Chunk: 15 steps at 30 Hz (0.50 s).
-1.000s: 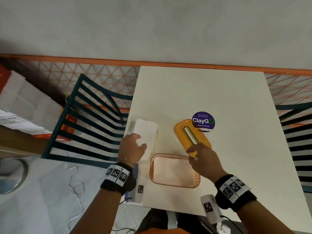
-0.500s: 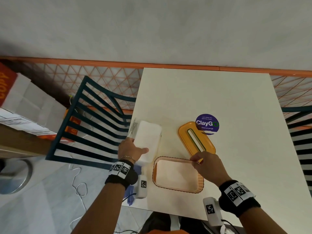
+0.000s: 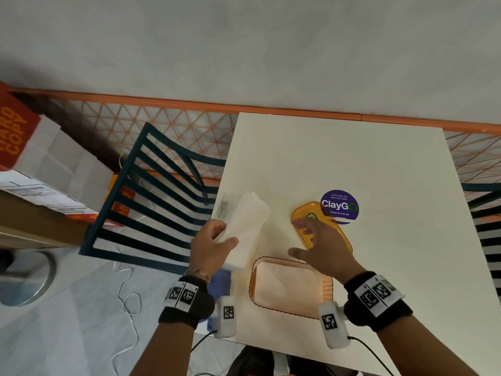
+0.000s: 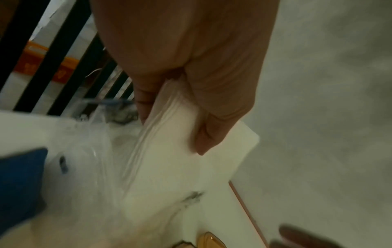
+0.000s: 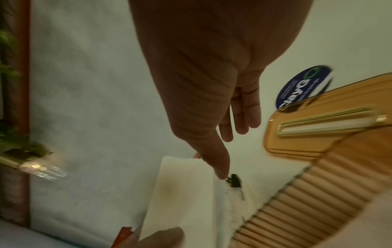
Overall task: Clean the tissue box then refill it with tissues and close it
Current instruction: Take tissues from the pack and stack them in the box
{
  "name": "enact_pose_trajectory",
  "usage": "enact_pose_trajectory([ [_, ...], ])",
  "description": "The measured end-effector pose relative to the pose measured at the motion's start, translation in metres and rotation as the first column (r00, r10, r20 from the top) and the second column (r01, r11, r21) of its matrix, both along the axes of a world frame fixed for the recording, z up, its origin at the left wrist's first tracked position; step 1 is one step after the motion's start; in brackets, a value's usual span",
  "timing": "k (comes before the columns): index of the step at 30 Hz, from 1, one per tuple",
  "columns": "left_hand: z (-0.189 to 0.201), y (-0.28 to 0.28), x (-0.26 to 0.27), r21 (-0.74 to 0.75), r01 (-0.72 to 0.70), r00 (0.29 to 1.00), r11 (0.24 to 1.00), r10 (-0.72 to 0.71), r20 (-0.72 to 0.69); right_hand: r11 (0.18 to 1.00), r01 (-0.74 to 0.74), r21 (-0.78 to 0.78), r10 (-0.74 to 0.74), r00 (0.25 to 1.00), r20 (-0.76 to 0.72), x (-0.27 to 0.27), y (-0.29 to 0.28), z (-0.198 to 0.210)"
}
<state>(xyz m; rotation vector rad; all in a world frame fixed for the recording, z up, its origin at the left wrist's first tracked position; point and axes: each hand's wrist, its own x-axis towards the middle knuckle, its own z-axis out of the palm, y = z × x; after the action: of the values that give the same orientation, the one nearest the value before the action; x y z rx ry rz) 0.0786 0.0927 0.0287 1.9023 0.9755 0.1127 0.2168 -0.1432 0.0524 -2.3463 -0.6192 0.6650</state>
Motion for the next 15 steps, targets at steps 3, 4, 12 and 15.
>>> enact_pose_trajectory([
  [3, 0.016, 0.007, -0.011, 0.098, 0.061, 0.995, 0.993, -0.068, 0.070, 0.991, -0.076, 0.113, 0.081, 0.996, -0.040, 0.009, 0.035, 0.000],
  [4, 0.019, 0.010, -0.014, 0.115, 0.083, 0.992, 0.990, -0.093, 0.089, 0.986, -0.101, 0.136, 0.109, 0.992, -0.060, 0.011, 0.047, -0.003],
  [12, 0.006, 0.029, -0.020, -0.045, 0.003, 0.988, 0.999, 0.004, 0.156, 0.956, -0.109, 0.274, 0.167, 0.965, -0.200, 0.005, 0.092, -0.046],
  [15, -0.007, 0.031, -0.027, -0.220, -0.139, 0.967, 0.966, 0.180, 0.178, 0.959, -0.080, 0.271, 0.142, 0.966, -0.217, 0.001, 0.097, -0.053],
])
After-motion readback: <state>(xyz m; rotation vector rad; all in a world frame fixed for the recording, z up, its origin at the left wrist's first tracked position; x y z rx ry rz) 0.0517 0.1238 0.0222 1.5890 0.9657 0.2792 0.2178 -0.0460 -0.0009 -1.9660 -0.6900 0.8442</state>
